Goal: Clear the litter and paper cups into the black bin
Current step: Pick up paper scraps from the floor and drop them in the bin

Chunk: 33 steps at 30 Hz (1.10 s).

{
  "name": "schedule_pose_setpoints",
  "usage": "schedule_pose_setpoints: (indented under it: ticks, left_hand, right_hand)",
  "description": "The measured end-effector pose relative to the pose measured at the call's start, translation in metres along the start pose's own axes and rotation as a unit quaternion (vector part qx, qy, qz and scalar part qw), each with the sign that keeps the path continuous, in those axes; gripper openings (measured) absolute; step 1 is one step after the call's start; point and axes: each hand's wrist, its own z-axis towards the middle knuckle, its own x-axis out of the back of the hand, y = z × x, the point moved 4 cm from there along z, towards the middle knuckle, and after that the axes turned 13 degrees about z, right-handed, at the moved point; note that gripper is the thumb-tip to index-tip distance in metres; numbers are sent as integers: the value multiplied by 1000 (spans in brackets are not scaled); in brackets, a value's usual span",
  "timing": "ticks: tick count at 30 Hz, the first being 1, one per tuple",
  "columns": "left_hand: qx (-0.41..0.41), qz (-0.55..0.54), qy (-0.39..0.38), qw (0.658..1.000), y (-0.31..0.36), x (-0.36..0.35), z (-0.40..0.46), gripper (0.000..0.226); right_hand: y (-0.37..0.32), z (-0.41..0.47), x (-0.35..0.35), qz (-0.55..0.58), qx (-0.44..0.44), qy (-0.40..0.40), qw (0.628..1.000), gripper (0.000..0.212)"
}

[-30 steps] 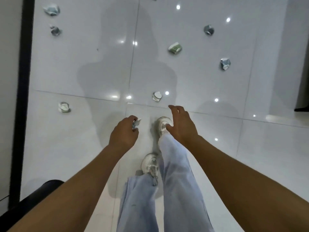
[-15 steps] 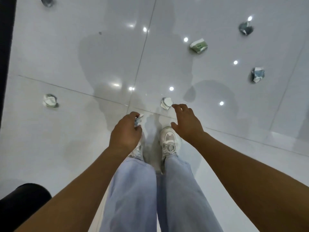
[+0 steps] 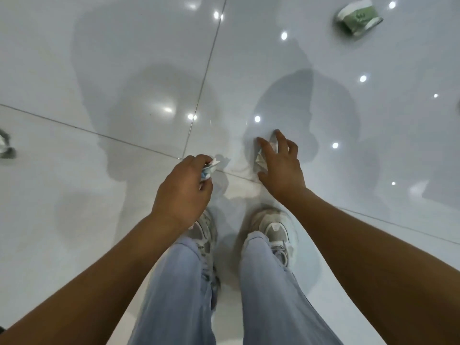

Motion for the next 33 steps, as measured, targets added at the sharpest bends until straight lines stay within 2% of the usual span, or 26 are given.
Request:
schedule_pose_setpoints:
  ticks: [3, 6, 10, 16, 24, 28, 33]
  left_hand:
    - [16, -6, -21, 1000, -6, -12, 8, 37]
    - [23, -5, -34, 999, -8, -12, 8, 35]
    - [42, 4, -45, 998, -4, 14, -11, 32]
    - [68, 2, -66, 996, 20, 104, -96, 35]
    - [128, -75, 28, 988, 38, 242, -247, 38]
    - [174, -92, 76, 977, 24, 275, -305, 39]
    - [238, -142, 148, 949, -7, 285, -376, 41]
  right_hand:
    - [-1, -2, -11, -18, 15, 24, 999, 53]
    - [-3, -10, -12, 7, 27, 1, 1000, 44]
    - [-25, -39, 12, 33, 22, -46, 998, 49]
    - [-112, -118, 113, 46, 63, -78, 994, 51]
    - [-269, -226, 237, -1, 204, -112, 973, 50]
    - [-328, -274, 247, -19, 263, -122, 957, 52]
    - [-376, -326, 226, -63, 320, -144, 934, 52]
